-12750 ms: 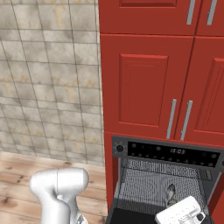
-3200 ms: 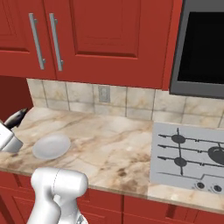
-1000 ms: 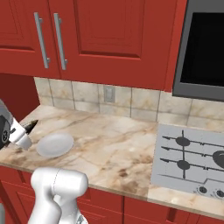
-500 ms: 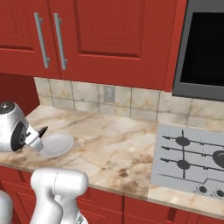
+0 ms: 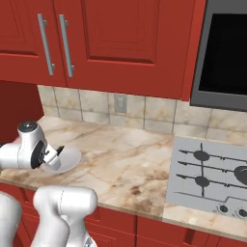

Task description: Take the fish from the oven and place it on the plate on the counter.

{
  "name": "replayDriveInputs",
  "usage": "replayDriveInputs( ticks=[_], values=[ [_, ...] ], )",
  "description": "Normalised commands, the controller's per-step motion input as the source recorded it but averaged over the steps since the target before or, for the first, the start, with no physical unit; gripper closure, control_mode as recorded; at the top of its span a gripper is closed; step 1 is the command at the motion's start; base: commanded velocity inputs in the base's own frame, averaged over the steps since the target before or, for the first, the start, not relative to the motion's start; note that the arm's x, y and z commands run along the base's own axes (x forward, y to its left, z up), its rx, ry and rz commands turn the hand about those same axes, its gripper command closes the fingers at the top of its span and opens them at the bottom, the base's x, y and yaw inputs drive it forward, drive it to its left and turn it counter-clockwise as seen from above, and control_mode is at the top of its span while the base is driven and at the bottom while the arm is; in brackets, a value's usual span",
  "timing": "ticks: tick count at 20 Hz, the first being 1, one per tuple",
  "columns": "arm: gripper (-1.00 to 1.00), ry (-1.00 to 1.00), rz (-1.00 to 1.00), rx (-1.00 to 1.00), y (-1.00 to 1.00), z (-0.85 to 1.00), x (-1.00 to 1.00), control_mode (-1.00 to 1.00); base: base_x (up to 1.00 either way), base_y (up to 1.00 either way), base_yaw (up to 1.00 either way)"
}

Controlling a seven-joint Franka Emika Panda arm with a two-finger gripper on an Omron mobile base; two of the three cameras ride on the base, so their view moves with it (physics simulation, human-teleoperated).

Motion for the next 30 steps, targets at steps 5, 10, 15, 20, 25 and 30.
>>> replayDriveInputs(
  ticks=[5, 10, 15, 20, 25, 30],
  values=[
    [1.0, 0.18, 0.0, -0.02, 0.11, -0.41, 0.41, -1.0, 0.0, 0.0, 0.0],
    [1.0, 0.1, 0.0, -0.02, 0.06, -0.3, 0.29, -1.0, 0.0, 0.0, 0.0],
    [1.0, 0.06, 0.0, 0.0, 0.02, -0.17, 0.36, -1.0, 0.0, 0.0, 0.0],
    [1.0, 0.04, 0.0, -0.03, 0.02, -0.19, 0.35, -1.0, 0.0, 0.0, 0.0],
    [1.0, 0.0, 0.0, -0.02, 0.04, -0.25, 0.3, -1.0, 0.0, 0.0, 0.0],
    [1.0, -0.02, 0.0, 0.0, 0.06, -0.21, 0.12, -1.0, 0.0, 0.0, 0.0]
  ],
)
